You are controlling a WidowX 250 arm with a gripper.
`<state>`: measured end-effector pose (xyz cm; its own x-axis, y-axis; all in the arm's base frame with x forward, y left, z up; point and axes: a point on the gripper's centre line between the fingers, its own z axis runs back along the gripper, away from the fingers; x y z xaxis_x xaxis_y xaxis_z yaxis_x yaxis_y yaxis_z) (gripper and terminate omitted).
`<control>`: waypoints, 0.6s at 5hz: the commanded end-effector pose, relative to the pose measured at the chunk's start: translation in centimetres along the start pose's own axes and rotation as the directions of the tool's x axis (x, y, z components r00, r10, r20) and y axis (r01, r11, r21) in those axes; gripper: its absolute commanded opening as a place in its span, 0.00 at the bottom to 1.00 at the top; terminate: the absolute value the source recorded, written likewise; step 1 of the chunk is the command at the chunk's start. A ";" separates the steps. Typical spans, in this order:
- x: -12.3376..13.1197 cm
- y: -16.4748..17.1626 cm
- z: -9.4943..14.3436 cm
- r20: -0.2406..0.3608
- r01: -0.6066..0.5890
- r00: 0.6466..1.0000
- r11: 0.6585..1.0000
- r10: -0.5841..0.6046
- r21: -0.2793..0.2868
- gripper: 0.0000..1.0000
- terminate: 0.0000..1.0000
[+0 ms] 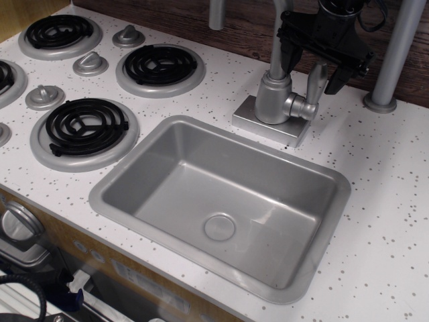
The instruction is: Lever vertical to front
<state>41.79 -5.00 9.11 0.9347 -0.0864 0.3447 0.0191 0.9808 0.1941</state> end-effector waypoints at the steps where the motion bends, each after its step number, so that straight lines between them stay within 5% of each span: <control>1: 1.9 0.7 2.1 0.072 -0.017 0.997 1.000 0.019 -0.023 0.00 0.00; 3: 2.3 0.3 1.3 0.069 -0.017 0.997 0.999 0.020 -0.044 0.00 0.00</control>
<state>42.26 -5.43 9.10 0.9398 -0.0438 0.3389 -0.0061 0.9894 0.1448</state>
